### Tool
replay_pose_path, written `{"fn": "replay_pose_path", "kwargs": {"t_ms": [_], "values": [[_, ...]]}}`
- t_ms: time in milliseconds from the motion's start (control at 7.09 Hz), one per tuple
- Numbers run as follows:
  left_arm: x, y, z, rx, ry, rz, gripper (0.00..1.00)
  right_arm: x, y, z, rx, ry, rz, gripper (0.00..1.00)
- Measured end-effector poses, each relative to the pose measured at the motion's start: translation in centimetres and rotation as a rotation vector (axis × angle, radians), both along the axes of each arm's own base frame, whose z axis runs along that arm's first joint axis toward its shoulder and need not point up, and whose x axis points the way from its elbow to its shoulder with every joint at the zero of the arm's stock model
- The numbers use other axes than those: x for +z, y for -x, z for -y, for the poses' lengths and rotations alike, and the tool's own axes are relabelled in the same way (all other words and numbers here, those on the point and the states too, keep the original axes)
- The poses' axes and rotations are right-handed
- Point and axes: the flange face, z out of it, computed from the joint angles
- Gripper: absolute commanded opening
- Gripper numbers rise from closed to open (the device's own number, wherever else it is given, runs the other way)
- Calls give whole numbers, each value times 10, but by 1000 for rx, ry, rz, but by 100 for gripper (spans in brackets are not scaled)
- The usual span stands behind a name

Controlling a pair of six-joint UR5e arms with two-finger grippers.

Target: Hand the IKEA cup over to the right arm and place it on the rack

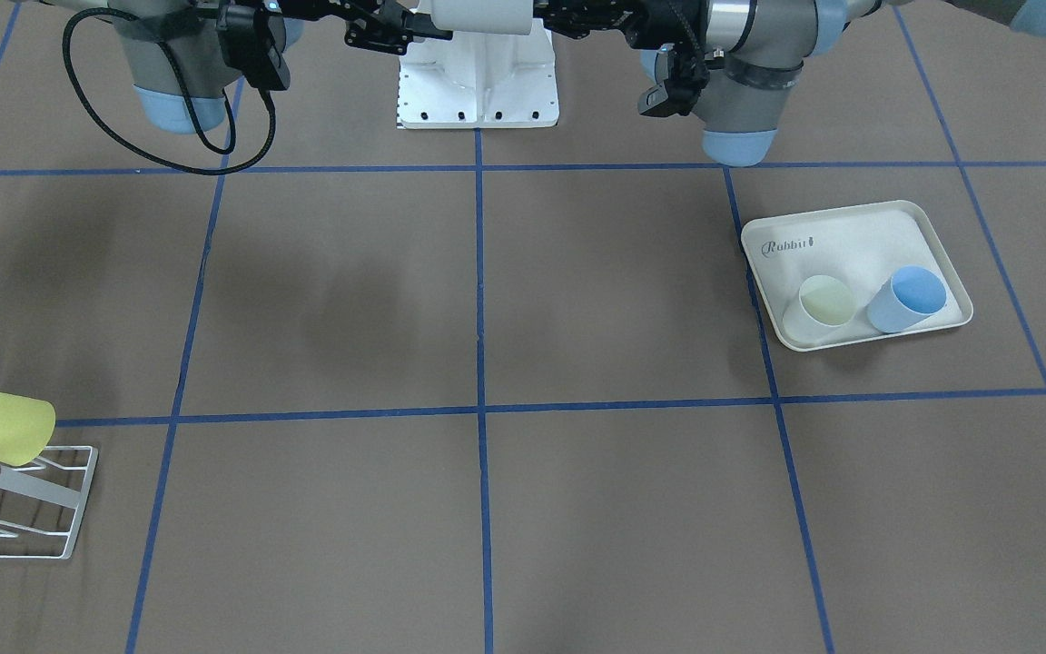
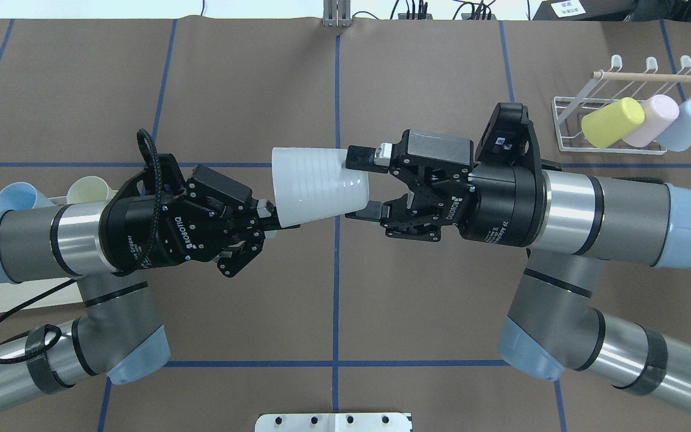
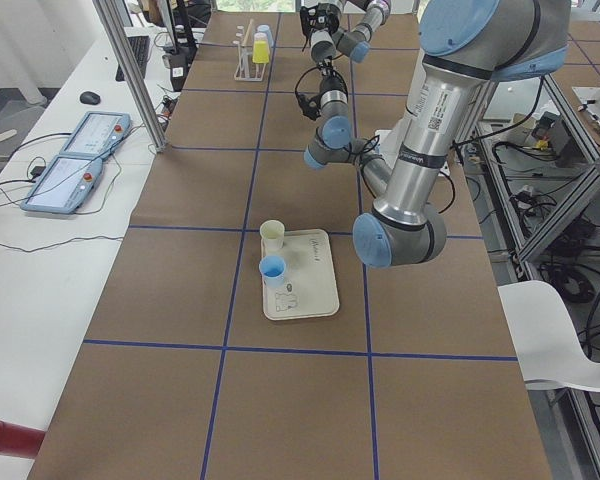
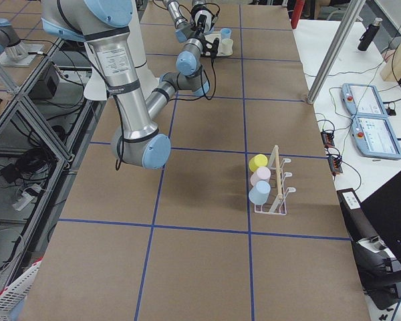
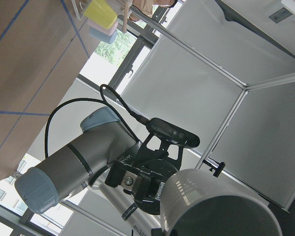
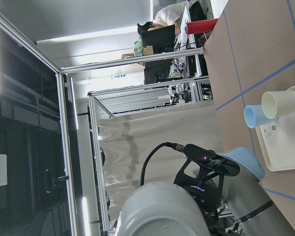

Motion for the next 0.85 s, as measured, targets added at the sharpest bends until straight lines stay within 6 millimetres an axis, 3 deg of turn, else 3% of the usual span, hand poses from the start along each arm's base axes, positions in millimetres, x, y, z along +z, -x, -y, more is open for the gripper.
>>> {"fn": "replay_pose_path", "kwargs": {"t_ms": [282,423,564,705,847], "values": [[0,-1,-1,1,-1,0,0,1,1,0,0,1,0,74],[0,-1,-1,1,-2,0,0,1,1,-1,-2,1,0,61],[0,-1,-1,1,-2,1,0,1,1,-1,-5,1,1,42],[0,-2,-1,1,-2,2,18,1,1,-2,-5,0,2,25],[1,-2,-1,1,-2,2,72,1,2,-2,-6,1,2,19]]}}
